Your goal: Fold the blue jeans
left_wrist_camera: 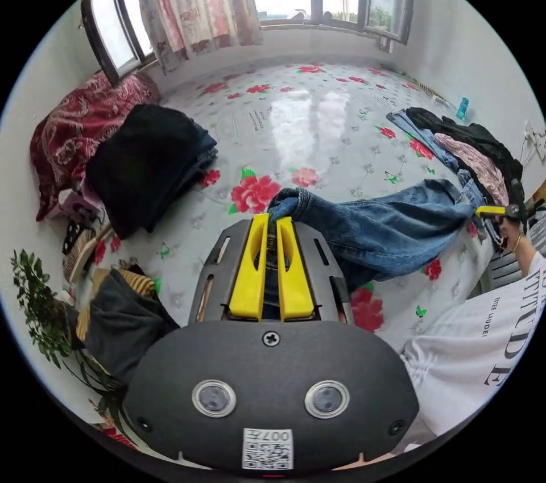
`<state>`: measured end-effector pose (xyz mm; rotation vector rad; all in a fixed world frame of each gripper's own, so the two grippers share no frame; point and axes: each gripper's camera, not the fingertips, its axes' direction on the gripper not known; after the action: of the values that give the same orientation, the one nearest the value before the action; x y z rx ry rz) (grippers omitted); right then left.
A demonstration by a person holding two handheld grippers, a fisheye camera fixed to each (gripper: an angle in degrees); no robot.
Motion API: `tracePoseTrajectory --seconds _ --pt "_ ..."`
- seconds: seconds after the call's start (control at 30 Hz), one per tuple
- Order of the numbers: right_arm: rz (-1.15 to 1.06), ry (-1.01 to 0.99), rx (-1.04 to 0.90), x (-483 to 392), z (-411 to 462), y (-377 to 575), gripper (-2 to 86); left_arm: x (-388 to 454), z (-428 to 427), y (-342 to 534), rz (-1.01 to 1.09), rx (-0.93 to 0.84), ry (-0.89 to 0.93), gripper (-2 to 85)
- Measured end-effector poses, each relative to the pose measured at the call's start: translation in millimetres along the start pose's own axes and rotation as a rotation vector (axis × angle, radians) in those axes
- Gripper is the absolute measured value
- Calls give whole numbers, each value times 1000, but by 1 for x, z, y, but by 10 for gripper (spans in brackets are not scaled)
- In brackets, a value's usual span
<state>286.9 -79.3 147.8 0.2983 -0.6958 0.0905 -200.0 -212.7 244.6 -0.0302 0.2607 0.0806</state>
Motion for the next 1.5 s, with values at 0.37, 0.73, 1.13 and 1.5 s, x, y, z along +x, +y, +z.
tracePoseTrajectory --seconds 0.37,0.73,1.13,1.5 --pt "-114 -406 427 14 -233 22 5 -25 -131 73 263 152 11 4" --pt "253 -83 -6 33 -46 85 32 13 7 193 -136 -371 177 85" --pt "-1 51 -142 -45 81 121 71 49 89 154 -169 -432 230 88" --pt "-74 315 -317 -31 131 98 16 48 89 137 -236 -439 206 87"
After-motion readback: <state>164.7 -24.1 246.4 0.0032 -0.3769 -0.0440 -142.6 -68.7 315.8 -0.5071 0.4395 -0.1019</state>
